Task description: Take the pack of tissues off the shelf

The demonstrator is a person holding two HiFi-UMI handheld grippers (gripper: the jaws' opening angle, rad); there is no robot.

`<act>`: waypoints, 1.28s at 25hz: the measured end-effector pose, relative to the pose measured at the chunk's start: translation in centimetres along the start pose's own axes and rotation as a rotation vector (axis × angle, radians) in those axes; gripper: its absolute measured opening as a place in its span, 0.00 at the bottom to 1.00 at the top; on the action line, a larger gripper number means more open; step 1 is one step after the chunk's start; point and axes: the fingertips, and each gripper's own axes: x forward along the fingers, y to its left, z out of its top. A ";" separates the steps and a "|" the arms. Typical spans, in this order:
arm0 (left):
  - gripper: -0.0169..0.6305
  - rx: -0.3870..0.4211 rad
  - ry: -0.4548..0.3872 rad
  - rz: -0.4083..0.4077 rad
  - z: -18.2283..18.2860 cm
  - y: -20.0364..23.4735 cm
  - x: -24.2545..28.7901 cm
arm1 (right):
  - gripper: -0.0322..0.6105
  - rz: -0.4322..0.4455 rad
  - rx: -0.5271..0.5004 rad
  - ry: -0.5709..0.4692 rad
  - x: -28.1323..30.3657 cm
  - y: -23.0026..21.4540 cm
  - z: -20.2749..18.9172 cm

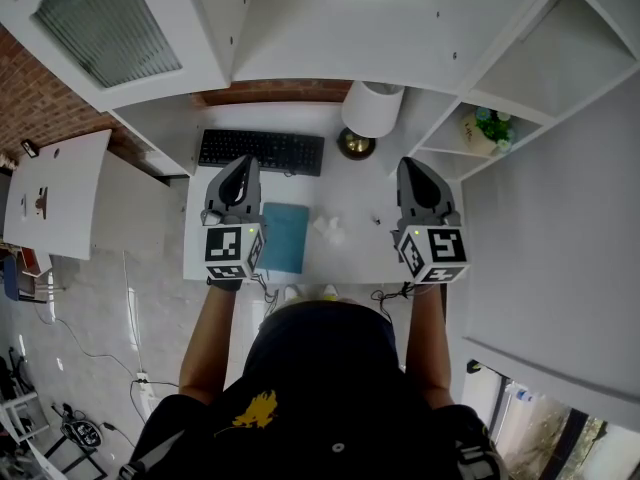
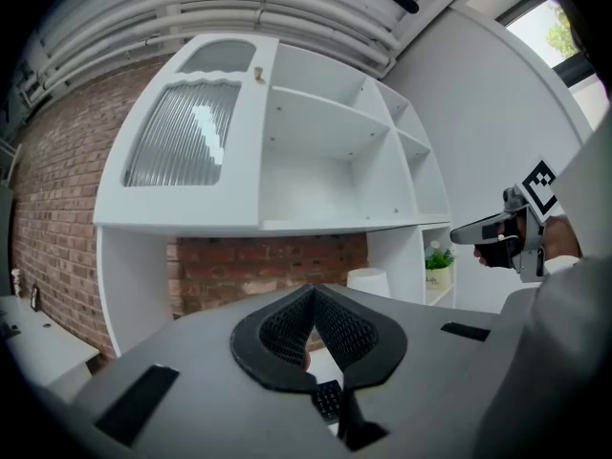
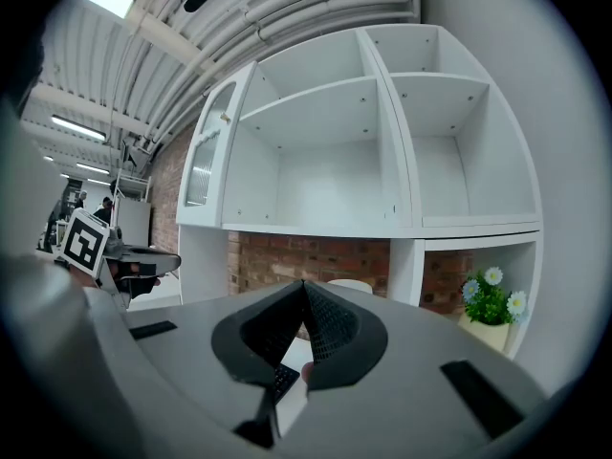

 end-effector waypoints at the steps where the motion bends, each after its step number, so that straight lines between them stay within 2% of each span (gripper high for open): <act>1: 0.05 -0.001 0.001 -0.006 0.0 -0.1 0.2 | 0.05 -0.004 0.000 0.000 0.0 -0.1 0.0; 11: 0.05 -0.011 0.004 -0.055 -0.3 -1.5 0.8 | 0.05 -0.034 -0.008 0.009 -0.9 -0.5 0.3; 32: 0.05 -0.007 0.004 -0.071 -0.4 -2.0 0.2 | 0.05 -0.030 -0.017 0.014 -1.7 0.0 0.6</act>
